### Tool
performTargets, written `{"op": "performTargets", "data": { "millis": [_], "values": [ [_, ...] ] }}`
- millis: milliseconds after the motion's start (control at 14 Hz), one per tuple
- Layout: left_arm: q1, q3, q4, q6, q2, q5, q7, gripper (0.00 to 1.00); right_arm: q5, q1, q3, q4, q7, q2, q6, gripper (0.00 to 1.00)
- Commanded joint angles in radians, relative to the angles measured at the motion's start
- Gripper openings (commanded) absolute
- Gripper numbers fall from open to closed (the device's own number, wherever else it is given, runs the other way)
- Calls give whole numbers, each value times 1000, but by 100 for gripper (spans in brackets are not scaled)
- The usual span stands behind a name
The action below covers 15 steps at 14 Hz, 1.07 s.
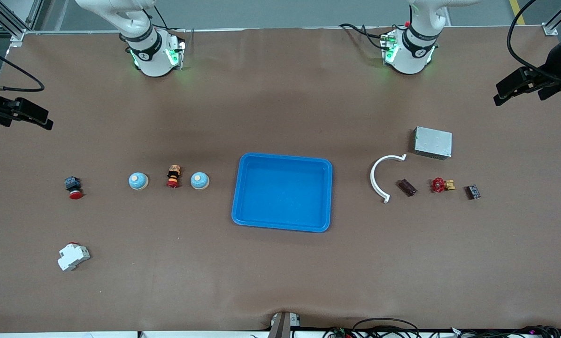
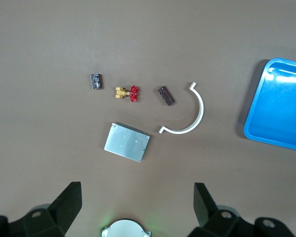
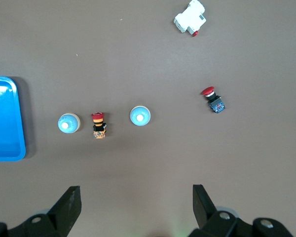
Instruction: Place electrolytic capacitor and blue bell in tray
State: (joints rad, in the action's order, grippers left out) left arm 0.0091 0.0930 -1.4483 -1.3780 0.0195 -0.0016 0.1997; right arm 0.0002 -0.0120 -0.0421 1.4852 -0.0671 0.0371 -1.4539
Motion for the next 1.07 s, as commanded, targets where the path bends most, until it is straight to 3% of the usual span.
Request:
{"op": "performTargets", "data": {
  "millis": [0,215,358,645,860,1003],
  "values": [
    [-4,7,14,14,2,26,4,100,15,6,2,-14,-5,0,7,100],
    [-3,2,14,14,-3,31,1,100,15,4,2,-14,-5,0,7,100],
    [-12,7,14,14,-6,95,4,100,15,4,2,-14,-3,0,7,100],
    [-32,14,-3,-32,-94,80,12,100,15,6,2,-14,-5,0,6,100],
    [-46,17,-87,-137,-127,80,165,100,15,7,2,-14,-5,0,6,100],
    [-44,24,-197,-264,-135,80,240,100,15,6,2,-14,-5,0,4,100]
  ]
}}
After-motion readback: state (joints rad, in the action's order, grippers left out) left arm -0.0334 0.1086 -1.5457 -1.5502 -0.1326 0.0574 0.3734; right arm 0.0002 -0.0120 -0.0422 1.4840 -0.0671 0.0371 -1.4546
